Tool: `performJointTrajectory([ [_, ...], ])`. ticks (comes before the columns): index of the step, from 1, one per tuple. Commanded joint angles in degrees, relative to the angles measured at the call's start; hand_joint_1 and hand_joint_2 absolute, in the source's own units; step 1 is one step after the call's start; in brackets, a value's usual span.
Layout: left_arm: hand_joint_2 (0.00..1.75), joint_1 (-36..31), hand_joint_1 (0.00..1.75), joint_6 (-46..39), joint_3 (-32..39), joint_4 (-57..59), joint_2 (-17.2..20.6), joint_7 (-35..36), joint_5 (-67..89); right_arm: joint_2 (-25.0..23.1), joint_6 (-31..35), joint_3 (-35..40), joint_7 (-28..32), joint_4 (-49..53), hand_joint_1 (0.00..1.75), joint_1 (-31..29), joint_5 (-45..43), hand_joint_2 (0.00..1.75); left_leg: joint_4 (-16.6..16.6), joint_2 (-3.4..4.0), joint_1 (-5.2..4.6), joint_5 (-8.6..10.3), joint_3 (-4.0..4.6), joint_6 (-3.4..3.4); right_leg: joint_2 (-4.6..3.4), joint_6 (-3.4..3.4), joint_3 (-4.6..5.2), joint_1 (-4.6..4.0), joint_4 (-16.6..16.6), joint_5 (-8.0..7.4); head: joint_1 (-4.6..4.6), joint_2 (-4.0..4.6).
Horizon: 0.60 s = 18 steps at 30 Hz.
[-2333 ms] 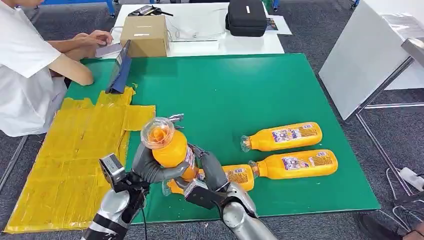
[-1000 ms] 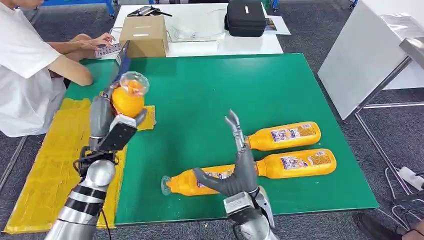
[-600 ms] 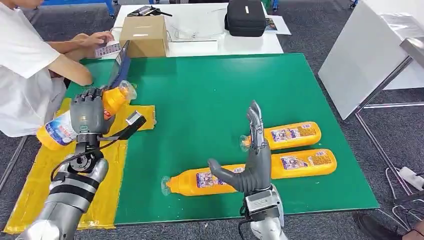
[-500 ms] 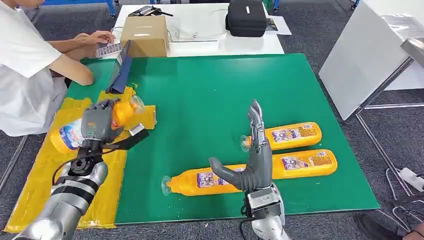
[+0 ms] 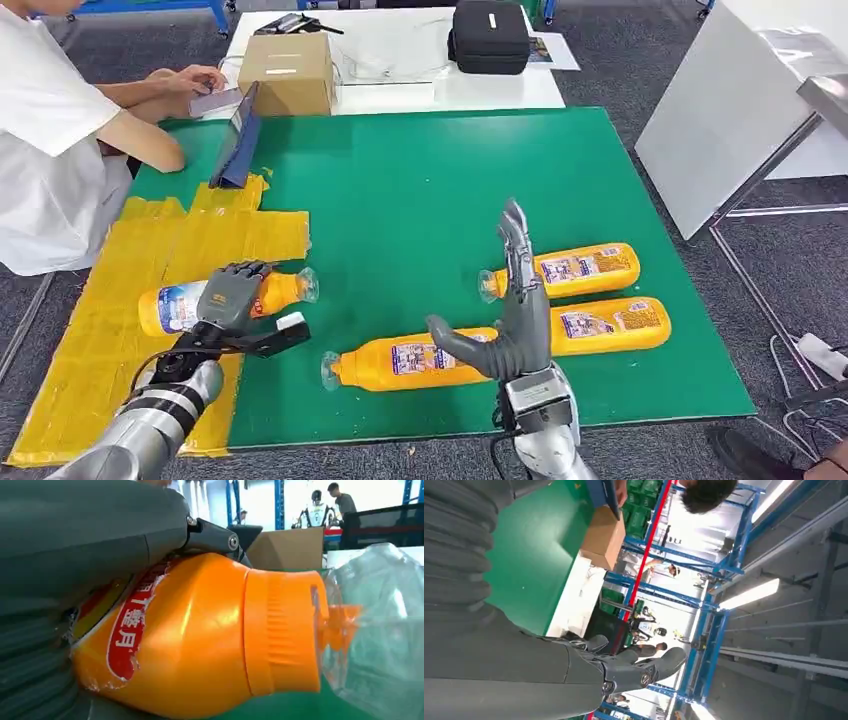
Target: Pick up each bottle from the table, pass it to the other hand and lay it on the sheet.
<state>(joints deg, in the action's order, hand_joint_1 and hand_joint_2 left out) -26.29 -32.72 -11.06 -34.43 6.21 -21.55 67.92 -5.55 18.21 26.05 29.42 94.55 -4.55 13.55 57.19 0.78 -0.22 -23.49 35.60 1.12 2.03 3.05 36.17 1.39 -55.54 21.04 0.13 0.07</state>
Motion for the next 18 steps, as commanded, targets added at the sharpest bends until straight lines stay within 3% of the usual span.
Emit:
performJointTrajectory([
  [1,1.75,1.6,0.00,0.7,1.7,5.1,-0.9,-2.1,-5.8,1.7,-1.1,-0.7,-1.6,-5.1,0.00,-2.9,1.5,1.75,-0.1,0.13,0.05,-0.08,-0.34,-0.05,-0.28,-0.12,-0.30,-0.02,0.1,0.01,0.02,0.00],
  [5,1.75,2.6,0.00,-0.1,3.3,2.3,-0.6,-2.6,-9.1,3.3,-2.6,2.4,-4.2,-9.5,0.00,-5.2,8.3,1.75,-0.1,0.14,0.07,-0.05,-0.31,-0.05,-0.29,-0.10,-0.32,-0.03,0.1,-0.01,-0.02,0.00],
  [10,1.75,3.2,0.00,1.5,4.4,1.1,-0.6,-4.1,-11.5,3.8,-3.4,3.5,-4.7,-10.6,0.00,-5.9,10.1,1.75,0.0,0.17,0.17,-0.16,-0.50,-0.12,-0.45,-0.20,-0.53,-0.11,0.1,0.07,0.00,0.00],
  [18,1.75,6.5,0.00,12.4,6.5,-8.9,-1.9,-11.1,-23.1,4.8,-6.7,5.5,-8.3,-14.4,0.00,-8.5,15.7,1.75,0.0,0.02,0.11,-0.03,-0.28,-0.08,-0.22,-0.13,-0.35,-0.06,0.1,0.01,0.00,0.00],
])
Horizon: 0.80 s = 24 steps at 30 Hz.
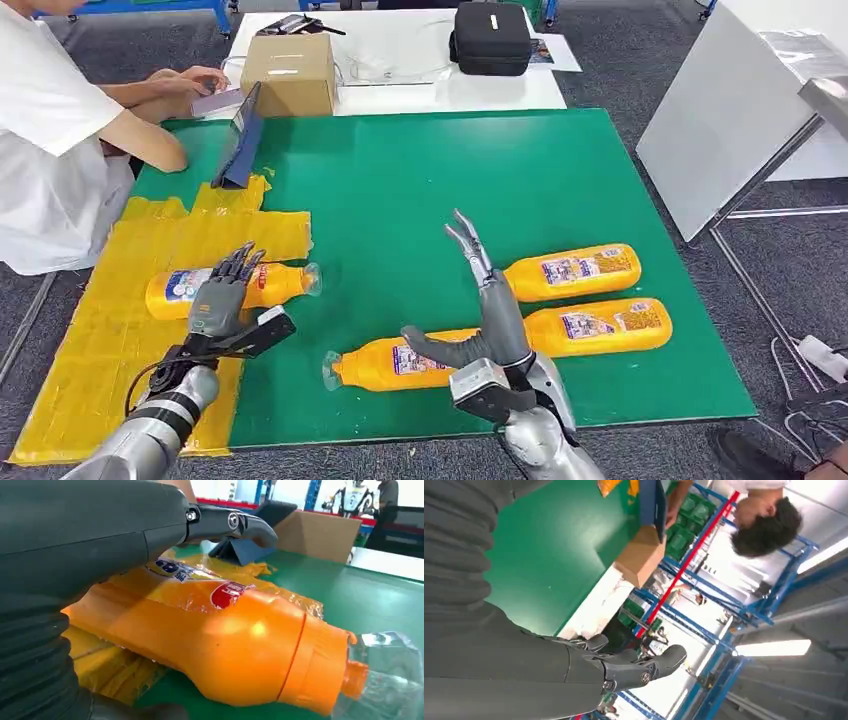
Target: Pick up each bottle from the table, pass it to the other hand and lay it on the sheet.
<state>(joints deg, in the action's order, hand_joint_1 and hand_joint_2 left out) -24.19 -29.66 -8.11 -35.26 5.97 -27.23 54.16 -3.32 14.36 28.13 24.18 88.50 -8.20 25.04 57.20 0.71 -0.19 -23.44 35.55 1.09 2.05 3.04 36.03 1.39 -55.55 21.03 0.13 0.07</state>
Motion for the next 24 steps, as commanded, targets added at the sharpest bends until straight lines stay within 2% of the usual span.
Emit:
performJointTrajectory([
  [1,1.75,4.7,0.00,9.6,3.3,-9.1,-1.7,-5.3,-9.3,2.3,-2.9,3.4,-3.0,-8.9,0.00,-5.0,4.1,1.75,0.0,0.06,0.07,-0.06,-0.22,-0.04,-0.22,-0.12,-0.21,-0.05,0.1,0.01,0.00,0.00],
  [8,1.75,5.8,0.00,11.7,4.0,-11.7,-2.2,-7.0,-12.4,2.7,-3.7,4.1,-3.7,-9.1,0.00,-5.4,5.6,1.75,0.0,-0.02,0.11,-0.03,-0.21,-0.02,-0.22,-0.15,-0.24,-0.08,0.1,0.04,0.00,0.00],
  [11,1.75,9.1,0.00,13.8,3.8,-19.8,-2.9,-9.4,-15.6,3.1,-4.9,5.5,-4.5,-10.7,0.00,-6.3,7.9,1.75,0.0,0.03,0.03,0.03,-0.11,0.01,-0.16,-0.07,-0.11,-0.02,0.1,0.00,-0.02,0.00],
  [15,1.75,16.7,0.00,15.0,2.9,-36.4,-4.9,-12.8,-19.6,5.6,-7.8,10.0,-6.8,-14.3,0.00,-9.4,13.9,1.75,0.0,0.11,0.09,-0.10,-0.22,-0.02,-0.32,-0.13,-0.21,-0.07,0.0,0.08,0.00,0.00],
  [17,1.75,18.7,0.00,9.8,2.3,-41.6,-6.0,-12.8,-20.2,6.5,-8.6,11.5,-7.1,-16.0,0.00,-10.5,15.2,1.75,0.1,0.14,0.11,-0.16,-0.21,-0.01,-0.36,-0.14,-0.22,-0.09,0.0,0.12,-0.02,0.00],
  [18,1.75,19.1,0.00,5.1,2.8,-42.9,-7.7,-12.8,-20.3,7.4,-9.2,12.6,-7.7,-17.4,0.00,-11.1,16.4,1.75,0.1,0.16,0.09,-0.10,-0.08,0.01,-0.31,-0.09,-0.08,-0.08,0.0,0.05,0.02,0.00],
  [21,1.75,18.8,0.00,1.9,2.4,-42.7,-8.4,-12.8,-20.8,8.6,-8.8,15.3,-10.2,-21.2,0.00,-12.9,20.5,1.75,0.1,-0.02,0.08,-0.09,-0.08,0.01,-0.13,-0.08,-0.12,-0.07,0.1,0.10,-0.02,0.00],
  [24,1.75,18.4,0.00,0.6,-0.3,-43.0,-7.5,-12.8,-24.8,9.4,-9.1,16.5,-10.5,-24.7,0.00,-13.6,21.1,1.75,0.0,-0.01,0.05,-0.01,0.06,0.01,-0.15,-0.05,0.01,-0.04,0.1,0.02,0.00,0.00],
])
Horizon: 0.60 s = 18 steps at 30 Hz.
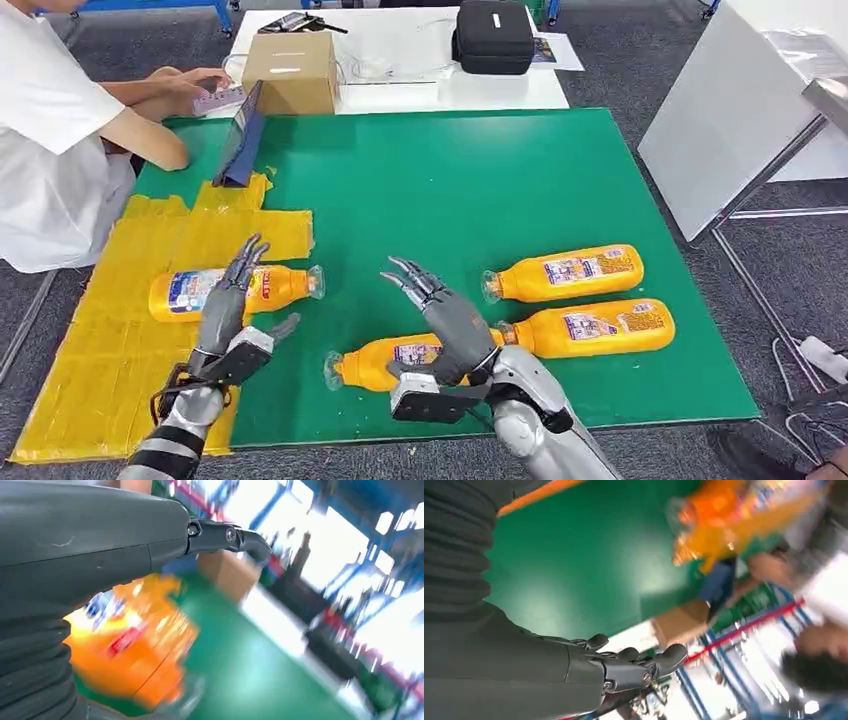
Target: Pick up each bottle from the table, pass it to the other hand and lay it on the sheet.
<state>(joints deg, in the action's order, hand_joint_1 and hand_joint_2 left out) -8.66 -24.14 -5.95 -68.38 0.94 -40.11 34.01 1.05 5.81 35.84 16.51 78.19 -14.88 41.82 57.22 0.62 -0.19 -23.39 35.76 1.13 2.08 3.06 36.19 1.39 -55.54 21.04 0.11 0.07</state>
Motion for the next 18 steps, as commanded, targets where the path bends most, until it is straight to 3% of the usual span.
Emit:
performJointTrajectory([
  [1,1.75,2.6,0.00,-5.2,-2.8,-9.5,-2.8,0.1,-4.7,5.2,-0.4,8.9,-2.8,-14.9,0.00,-6.9,4.5,1.75,0.0,0.09,0.10,-0.15,-0.31,-0.05,-0.26,-0.14,-0.32,-0.08,0.1,0.06,0.02,0.00],
  [18,1.75,1.4,0.00,-5.1,-5.9,-6.6,-3.6,0.1,-8.0,7.1,-0.1,9.2,-5.3,-15.3,0.00,-5.8,6.3,1.75,0.0,-0.05,0.10,-0.13,-0.28,-0.07,-0.12,-0.14,-0.30,-0.09,0.0,0.10,0.02,0.00],
])
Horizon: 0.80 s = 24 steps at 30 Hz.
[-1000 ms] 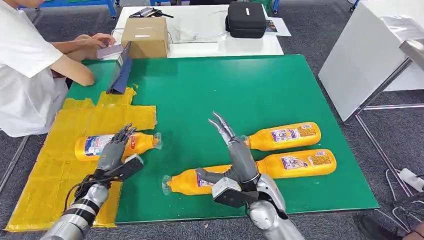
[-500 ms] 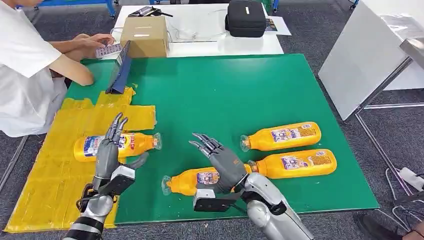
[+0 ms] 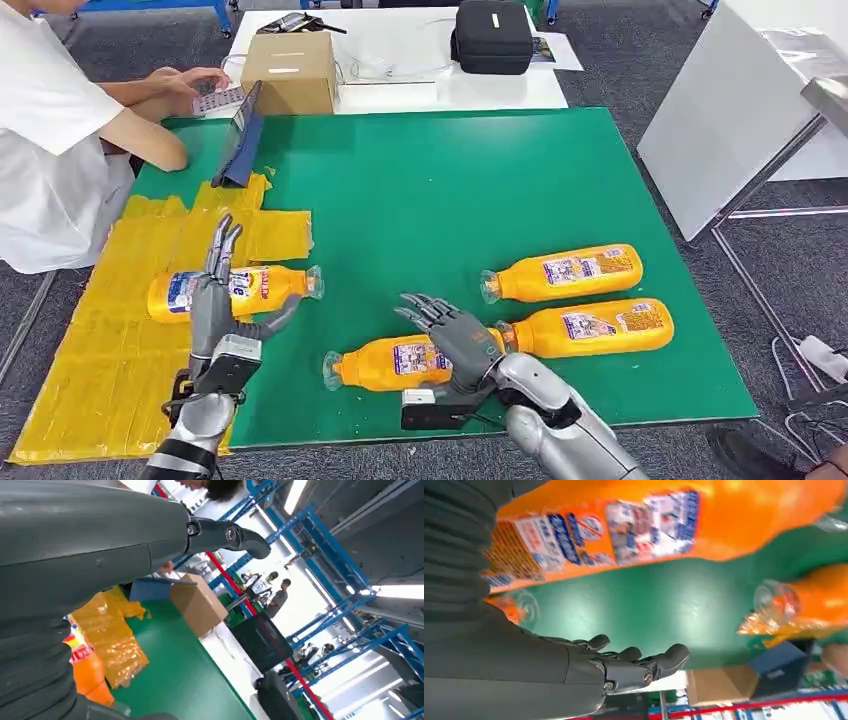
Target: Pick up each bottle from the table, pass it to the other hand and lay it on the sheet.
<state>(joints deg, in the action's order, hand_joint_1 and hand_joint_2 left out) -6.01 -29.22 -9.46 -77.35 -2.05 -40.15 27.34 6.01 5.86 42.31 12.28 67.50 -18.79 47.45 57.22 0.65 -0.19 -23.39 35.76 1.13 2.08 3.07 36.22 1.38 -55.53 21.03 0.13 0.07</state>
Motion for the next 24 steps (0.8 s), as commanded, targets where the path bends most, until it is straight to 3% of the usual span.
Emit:
performJointTrajectory([
  [1,1.75,-1.2,0.00,0.0,-2.4,2.4,-0.6,0.2,-1.4,2.2,-0.1,2.7,-1.0,-4.6,0.00,-1.9,0.6,1.75,0.0,-0.05,0.06,-0.07,-0.21,-0.05,-0.10,-0.11,-0.23,-0.04,0.0,0.07,0.00,0.00],
  [13,1.75,-2.0,0.00,-1.6,-4.7,3.6,-1.0,0.2,-3.8,1.0,0.5,1.9,-5.9,-11.2,0.00,-3.6,5.3,1.75,0.0,-0.02,0.02,-0.03,-0.15,-0.03,-0.08,-0.08,-0.14,-0.01,0.0,0.03,0.00,0.00],
  [24,1.75,-2.2,0.00,-1.4,-4.6,3.6,-1.2,0.2,-4.8,0.7,0.3,1.8,-6.3,-12.6,0.00,-4.0,5.7,1.75,0.0,-0.06,0.07,-0.07,-0.25,-0.07,-0.11,-0.15,-0.26,-0.06,0.0,0.07,0.00,0.00],
])
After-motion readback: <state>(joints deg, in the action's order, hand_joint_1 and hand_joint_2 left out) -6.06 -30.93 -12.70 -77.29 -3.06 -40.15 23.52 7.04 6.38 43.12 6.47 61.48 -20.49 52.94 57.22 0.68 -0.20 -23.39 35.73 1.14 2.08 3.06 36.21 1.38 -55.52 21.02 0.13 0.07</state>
